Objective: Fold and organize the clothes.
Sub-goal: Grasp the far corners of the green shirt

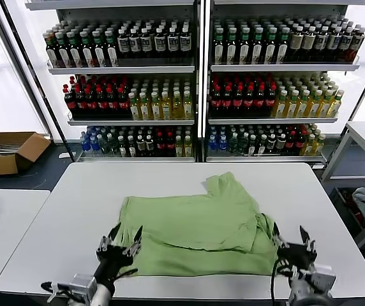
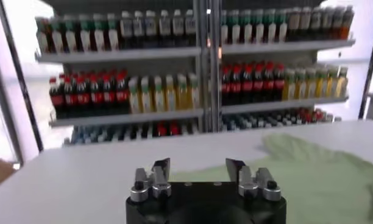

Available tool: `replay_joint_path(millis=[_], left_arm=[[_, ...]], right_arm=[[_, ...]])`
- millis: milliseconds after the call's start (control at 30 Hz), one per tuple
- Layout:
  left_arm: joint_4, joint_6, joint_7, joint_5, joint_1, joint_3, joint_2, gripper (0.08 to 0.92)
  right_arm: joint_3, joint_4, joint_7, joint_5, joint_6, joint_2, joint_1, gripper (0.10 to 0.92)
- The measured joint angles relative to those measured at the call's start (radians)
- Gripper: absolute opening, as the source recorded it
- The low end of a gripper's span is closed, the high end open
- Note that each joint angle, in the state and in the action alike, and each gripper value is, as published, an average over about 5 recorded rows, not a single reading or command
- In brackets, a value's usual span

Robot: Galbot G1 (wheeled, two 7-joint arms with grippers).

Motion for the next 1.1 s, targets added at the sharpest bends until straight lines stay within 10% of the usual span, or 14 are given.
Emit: replay_joint_path(millis=[267, 667, 1100], left_arm=[[0.178, 0.056, 0.077, -0.103, -0.270, 0.014, 0.057, 0.810], [0.559, 0.126, 0.154, -0.248, -0.649, 0.143, 0.167, 0.823], [0.743, 0.151, 0.172, -0.300, -0.769, 0.196, 0.192, 0.823]], right_arm=[[-0.118, -0.299, -0.073, 0.155, -0.038, -0.122, 0.350, 0.822], [-0.369, -0.680, -0.142, 0.223, -0.066, -0.143, 0.758, 0.823], [-0.437, -0.927, -0.182, 0.179, -0.073, -0.033, 0.900, 0.823]])
